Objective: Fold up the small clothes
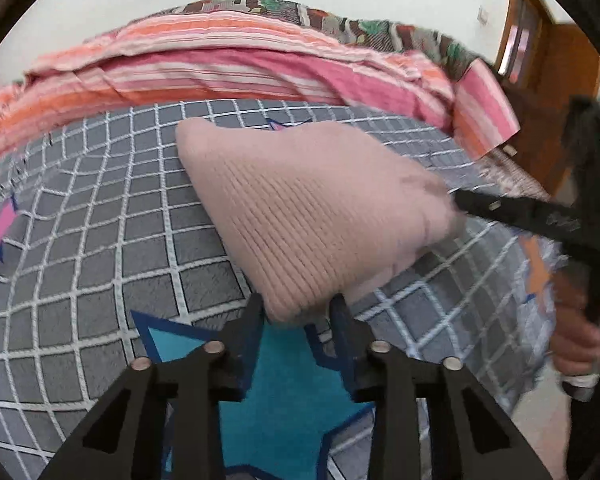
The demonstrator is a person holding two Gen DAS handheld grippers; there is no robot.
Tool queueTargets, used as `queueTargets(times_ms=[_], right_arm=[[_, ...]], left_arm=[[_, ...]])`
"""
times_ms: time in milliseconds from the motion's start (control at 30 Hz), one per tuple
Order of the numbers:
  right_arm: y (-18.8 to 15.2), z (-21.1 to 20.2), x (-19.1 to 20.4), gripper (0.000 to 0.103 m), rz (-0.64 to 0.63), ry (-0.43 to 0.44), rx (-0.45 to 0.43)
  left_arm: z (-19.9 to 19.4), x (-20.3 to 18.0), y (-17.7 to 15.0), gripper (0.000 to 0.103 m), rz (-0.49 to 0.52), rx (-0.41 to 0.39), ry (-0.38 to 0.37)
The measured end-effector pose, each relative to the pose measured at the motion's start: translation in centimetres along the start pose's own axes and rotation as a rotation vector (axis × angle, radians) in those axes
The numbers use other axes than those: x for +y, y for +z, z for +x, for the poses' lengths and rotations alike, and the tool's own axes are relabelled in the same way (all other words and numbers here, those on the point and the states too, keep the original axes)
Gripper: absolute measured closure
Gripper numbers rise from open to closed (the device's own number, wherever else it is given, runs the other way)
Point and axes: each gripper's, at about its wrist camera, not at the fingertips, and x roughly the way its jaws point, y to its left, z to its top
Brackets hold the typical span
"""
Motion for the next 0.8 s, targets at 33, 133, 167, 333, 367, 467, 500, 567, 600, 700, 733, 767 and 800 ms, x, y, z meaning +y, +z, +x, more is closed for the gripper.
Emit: queueTargets(times_ms=[33,133,167,333,367,467,500,567,600,700,733,767,800], right_arm=[[0.0,-0.2,0.2,0.070,0.000,0.002,-0.006],[0.1,-0.4,0.7,0.070,-0.011,0.003,-0.010],[0.0,-0.5,1.0,0.070,-0.020,0.001,-0.011],[-0.2,0.0,1.7,0.070,-0.035,0.011,0.004],[-0.2,0.2,1.8,0.070,-0.034,0.013,0.005],[0.0,0.6,2.1,0.070,-0.030,0.032,0.009],[0.2,0.7,2.3,0.070,-0.030,0.035,0.005],[0.6,1.0,2.5,0.070,-0.032,0.035,0.000],[0.7,1.2,2.6,0.070,-0.030,0.036,-0.003],[1.2,1.7,2.7,0.070,-0.033,0.037,-0.011],[1.3,1.9,2.8,0.070,-0.039,0.033,-0.012],[1.4,2.1,2.9,0.070,-0.042,0.027,-0.010],[1.5,2.6,2.9,0.070,-0.045,0.021,-0.002]], left_arm=[[0.1,0.1,0.2,0.088,-0.004,-0.002,0.015],[-1.3,1.3,0.2,0.090,-0.036,-0.078,-0.017],[-1.6,1.7,0.2,0.091,-0.041,-0.094,-0.015],[-1.4,4.5,-0.7,0.091,-0.122,-0.062,-0.048],[-1.5,4.5,-0.8,0.091,-0.126,-0.062,-0.048],[-1.5,4.1,-0.9,0.088,-0.111,-0.046,-0.062],[-1.7,3.8,-1.1,0.088,-0.090,-0.043,-0.061],[-2.4,3.6,-1.5,0.086,-0.065,-0.056,-0.061],[-3.2,3.9,-1.8,0.084,-0.064,-0.066,-0.075],[-4.9,5.0,-1.8,0.077,-0.113,-0.105,-0.111],[-5.2,5.2,-1.4,0.070,-0.126,-0.115,-0.114],[-5.2,5.3,-1.0,0.068,-0.132,-0.120,-0.112],[-5.0,5.2,-0.1,0.067,-0.140,-0.126,-0.112]])
